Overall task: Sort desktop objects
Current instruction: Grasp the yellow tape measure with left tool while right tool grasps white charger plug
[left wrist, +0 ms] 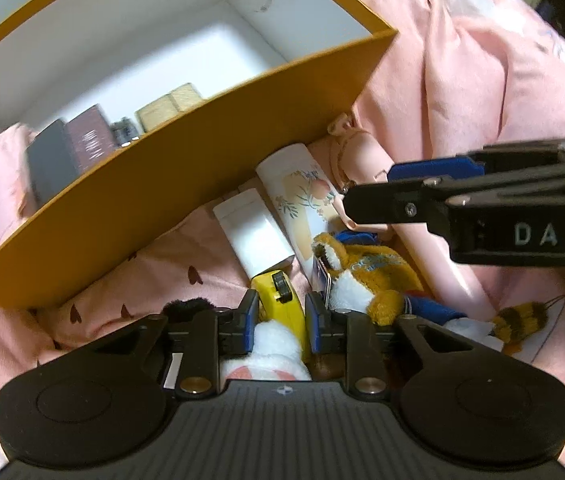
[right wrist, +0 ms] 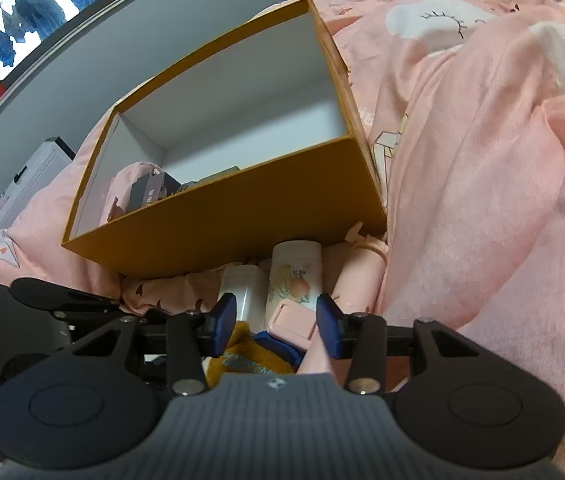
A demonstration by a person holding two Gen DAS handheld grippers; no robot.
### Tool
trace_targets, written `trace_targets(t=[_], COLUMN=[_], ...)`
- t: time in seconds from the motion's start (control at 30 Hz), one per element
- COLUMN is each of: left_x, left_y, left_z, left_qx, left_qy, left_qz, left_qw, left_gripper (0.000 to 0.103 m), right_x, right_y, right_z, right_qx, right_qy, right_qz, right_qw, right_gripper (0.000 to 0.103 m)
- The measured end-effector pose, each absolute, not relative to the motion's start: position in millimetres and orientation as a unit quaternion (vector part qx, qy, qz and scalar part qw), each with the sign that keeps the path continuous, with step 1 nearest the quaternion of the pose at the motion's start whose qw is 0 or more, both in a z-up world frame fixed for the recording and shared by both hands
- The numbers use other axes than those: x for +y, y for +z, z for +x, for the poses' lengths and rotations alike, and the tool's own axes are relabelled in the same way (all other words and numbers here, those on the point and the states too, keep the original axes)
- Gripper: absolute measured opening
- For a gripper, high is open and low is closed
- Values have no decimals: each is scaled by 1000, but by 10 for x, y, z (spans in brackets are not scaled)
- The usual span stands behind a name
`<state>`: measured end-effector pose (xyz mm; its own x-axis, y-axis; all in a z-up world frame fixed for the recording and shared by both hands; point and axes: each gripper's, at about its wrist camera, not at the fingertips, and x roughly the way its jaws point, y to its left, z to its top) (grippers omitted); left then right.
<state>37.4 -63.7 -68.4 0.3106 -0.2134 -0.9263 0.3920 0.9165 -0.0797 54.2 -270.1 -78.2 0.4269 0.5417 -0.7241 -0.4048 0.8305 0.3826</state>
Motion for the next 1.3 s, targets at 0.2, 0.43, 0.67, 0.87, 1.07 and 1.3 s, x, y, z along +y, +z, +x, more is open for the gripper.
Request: trace_targets(t=[0.2, 0.43, 0.67, 0.87, 1.07, 1.3], left_x=[-339, -151, 247, 501, 540, 544], left_y=[-521, -443, -327, -351, -428, -435], left_z=[371, 540, 483, 475, 464, 454], left_qx=[552, 535, 542, 545, 551, 550], left_qy=[-172, -150, -133, -132, -133, -136], left_qz=[-5, -52, -98, -125, -130, -134], left_qw=[816, 830, 824, 818, 813, 813], left_gripper=[24, 23, 24, 24, 24, 24], right_x=[-2576, -2223, -1876, -1690, -1567, -1678], right_y=[-676, -738, -893, -959, -1092, -1188], right_z=[558, 736, 871, 902, 971, 1025], right_qx=[442, 476, 516, 523, 542, 555], right_qy=[295, 333, 324, 292, 266, 269], right_qz=[47, 12, -6, -32, -56, -13], right_qw=[846, 814, 793, 800, 795, 787], right_gripper=[40, 34, 34, 42, 46, 37])
